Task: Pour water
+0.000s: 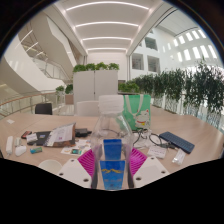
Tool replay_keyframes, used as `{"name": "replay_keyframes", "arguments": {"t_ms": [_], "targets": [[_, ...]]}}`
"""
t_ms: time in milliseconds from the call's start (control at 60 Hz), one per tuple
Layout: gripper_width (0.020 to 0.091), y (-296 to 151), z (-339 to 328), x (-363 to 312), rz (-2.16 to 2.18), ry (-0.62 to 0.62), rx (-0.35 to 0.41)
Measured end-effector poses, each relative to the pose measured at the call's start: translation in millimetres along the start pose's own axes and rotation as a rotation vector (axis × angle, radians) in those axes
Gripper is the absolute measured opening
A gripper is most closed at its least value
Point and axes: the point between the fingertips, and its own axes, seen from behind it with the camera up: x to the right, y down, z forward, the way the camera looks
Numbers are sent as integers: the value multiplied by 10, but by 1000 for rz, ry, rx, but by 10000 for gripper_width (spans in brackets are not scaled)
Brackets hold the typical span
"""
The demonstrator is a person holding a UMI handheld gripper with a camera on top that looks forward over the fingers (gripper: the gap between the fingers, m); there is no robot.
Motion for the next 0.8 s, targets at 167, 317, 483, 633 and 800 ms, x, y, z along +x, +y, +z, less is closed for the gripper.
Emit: {"name": "replay_keyframes", "arguments": {"t_ms": [167,317,483,633,800], "targets": [[415,600,113,33,42,-61,-60],[429,695,119,27,11,-91,-42],[570,852,39,17,-5,-115,-198],[832,827,-469,54,3,-130,-272],[835,679,-1306,42,-18,-76,-310]]}}
